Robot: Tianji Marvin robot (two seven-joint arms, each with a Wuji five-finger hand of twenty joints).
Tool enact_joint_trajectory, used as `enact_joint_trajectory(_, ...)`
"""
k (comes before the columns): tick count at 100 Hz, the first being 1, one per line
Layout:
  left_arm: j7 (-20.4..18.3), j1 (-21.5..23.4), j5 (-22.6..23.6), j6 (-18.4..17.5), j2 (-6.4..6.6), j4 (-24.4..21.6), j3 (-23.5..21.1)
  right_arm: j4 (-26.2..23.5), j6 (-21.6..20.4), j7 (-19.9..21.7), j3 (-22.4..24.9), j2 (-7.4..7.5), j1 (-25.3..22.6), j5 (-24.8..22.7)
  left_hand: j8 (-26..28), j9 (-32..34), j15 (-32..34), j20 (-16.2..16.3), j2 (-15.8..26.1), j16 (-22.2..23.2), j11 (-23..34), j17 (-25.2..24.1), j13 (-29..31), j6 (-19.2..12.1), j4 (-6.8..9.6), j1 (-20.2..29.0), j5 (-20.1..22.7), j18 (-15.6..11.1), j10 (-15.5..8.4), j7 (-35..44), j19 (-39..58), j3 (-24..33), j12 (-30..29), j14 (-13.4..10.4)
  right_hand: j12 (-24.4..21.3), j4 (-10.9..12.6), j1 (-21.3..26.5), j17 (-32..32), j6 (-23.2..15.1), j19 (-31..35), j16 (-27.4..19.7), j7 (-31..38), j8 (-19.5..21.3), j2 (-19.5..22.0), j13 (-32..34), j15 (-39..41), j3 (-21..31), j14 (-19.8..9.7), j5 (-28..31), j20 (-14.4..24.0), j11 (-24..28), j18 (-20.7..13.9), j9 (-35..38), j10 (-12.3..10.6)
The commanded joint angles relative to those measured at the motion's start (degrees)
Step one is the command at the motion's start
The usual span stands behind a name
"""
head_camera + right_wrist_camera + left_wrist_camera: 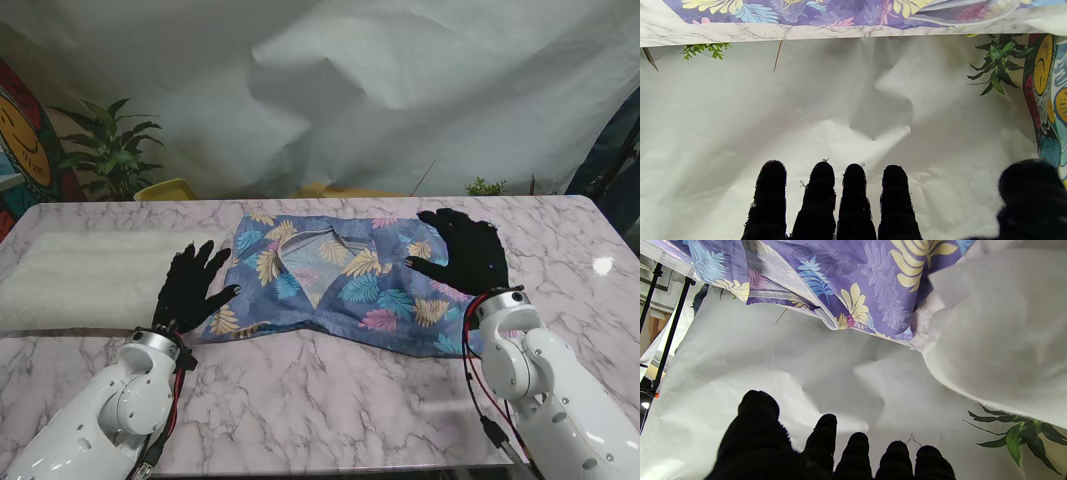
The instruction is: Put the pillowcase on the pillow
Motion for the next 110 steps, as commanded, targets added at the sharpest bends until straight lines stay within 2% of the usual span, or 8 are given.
enact_joint_trajectory(1, -1.2, -1.4, 0.0, -0.4, -0.36, 0.8, 0.8, 2.9, -0.1, 0.5, -1.1, 0.33, 2.7, 0.3, 0.5, -0.4, 0.3, 1.1, 0.7, 0.8, 0.6, -0.1, -0.2, 0.0, 1.46, 1.0, 0.9, -1.5, -1.3, 0.5, -0.8, -0.1, 0.9, -1.7, 0.5, 0.3, -0.5, -1.1, -2.2, 0.8, -0.6, 1.9, 1.4, -2.2, 1.0, 3.1, 2.0, 0.2, -1.3, -0.8, 1.3, 1.1, -1.8, -0.9)
enact_joint_trajectory(11, -1.9, -3.3, -0.3, -0.7, -0.28, 2.2, 2.0, 8.7, -1.2, -0.4, -4.8, 0.39, 7.6, 0.8, 0.4, -0.4, 0.3, 1.6, 0.5, 1.4, 0.8, -0.2, -0.2, 0.1, 1.46, 1.2, 1.0, -1.6, -1.3, 0.5, -0.7, -0.1, 0.9, -1.7, 0.8, 0.3, 0.0, -1.0, -3.9, 1.5, -0.4, 4.6, 2.9, -5.0, 1.4, 3.8, 5.1, 0.2, -1.4, -1.1, 2.2, 1.4, -1.9, -1.2)
enact_joint_trajectory(19, -2.2, -5.1, -0.9, -0.9, -0.32, 3.6, 3.3, 12.9, -1.1, -0.7, -8.5, 0.54, 11.5, 0.5, 0.4, -0.5, 0.3, 2.0, 0.6, 1.8, 0.8, -0.2, -0.2, 0.1, 1.46, 1.3, 1.0, -1.6, -1.2, 0.6, -0.7, 0.0, 0.8, -1.7, 0.9, -0.6, -2.9, -0.8, -4.8, 2.7, -0.3, 6.3, 3.8, -7.9, 1.9, 4.1, 14.7, 0.6, -2.0, -1.9, 2.6, 2.0, -1.8, -1.1)
enact_joint_trajectory(54, -1.8, -11.0, -3.8, -1.0, -0.96, 9.9, 7.9, 28.5, -4.5, 0.6, -25.4, -0.43, 27.0, 6.6, 0.5, -0.5, 0.2, 3.0, 1.0, 2.6, 0.8, -0.2, -0.2, 0.2, 1.47, 1.8, 1.0, -1.8, -1.2, 0.8, -0.9, 0.0, 0.7, -1.9, 0.0, -2.4, 1.4, -0.6, -6.7, 3.8, 0.0, 5.5, 3.5, -15.8, 2.3, 4.6, 25.0, 2.6, -3.9, -2.4, 0.7, 4.7, -2.1, 0.8)
enact_joint_trajectory(70, -1.3, -10.9, -4.4, -1.5, -1.1, 11.1, 7.8, 33.1, -7.7, 5.5, -32.4, -0.77, 32.6, 10.5, 0.5, -0.4, 0.2, 3.3, 1.2, 2.8, 1.0, -0.2, -0.1, 0.1, 1.48, 2.0, 1.2, -1.8, -1.1, 0.9, -0.9, 0.0, 0.8, -1.9, -3.0, -3.0, 3.6, 0.3, -6.7, 5.0, 0.2, -8.1, 2.5, -19.8, 1.4, 5.0, 30.2, 3.2, -3.4, -2.4, -6.8, 6.7, -2.3, 2.6)
enact_joint_trajectory(78, -1.6, -10.6, -4.4, -1.5, -1.0, 11.0, 7.4, 35.1, -8.1, 8.3, -35.8, -1.09, 35.2, 12.7, 0.5, -0.4, 0.2, 3.4, 1.3, 2.9, 1.0, -0.2, -0.1, 0.2, 1.47, 2.0, 1.2, -1.8, -1.0, 0.9, -0.9, 0.0, 0.8, -2.0, -4.4, -2.9, 6.1, 0.8, -6.7, 5.5, 1.3, -26.7, 14.7, -22.4, 1.8, 6.6, 33.2, 2.7, -0.6, -1.8, -10.3, 7.6, -2.6, 3.3)
enact_joint_trajectory(92, -1.4, -10.2, -4.2, -1.3, -0.99, 10.7, 6.8, 40.3, -8.0, 8.3, -42.6, -2.34, 39.8, 14.7, 0.5, -0.4, 0.2, 3.7, 1.3, 3.1, 1.0, -0.2, -0.1, 0.1, 1.46, 2.1, 1.2, -1.7, -0.9, 1.0, -0.8, 0.0, 0.8, -2.0, -6.1, -3.3, 8.9, 1.8, -7.2, 6.5, 3.4, -28.2, 4.7, -25.0, 1.2, 10.1, 37.0, 1.6, 0.3, -0.6, -14.5, 8.6, -2.8, 3.9)
enact_joint_trajectory(110, -1.8, -9.8, -3.9, -1.0, -0.89, 10.3, 6.7, 47.2, -5.2, 1.9, -49.7, -5.23, 43.9, 15.4, 0.5, -0.5, 0.3, 4.1, 1.3, 3.3, 1.0, -0.2, -0.1, 0.1, 1.47, 2.2, 1.3, -1.5, -0.6, 1.0, -0.8, 0.0, 0.8, -1.9, -5.2, -3.2, 10.8, 3.9, -8.2, 9.8, 6.9, -27.1, 4.9, -26.5, 4.0, 17.1, 40.7, -0.9, 0.2, 1.2, -14.5, 8.2, -2.9, 2.7)
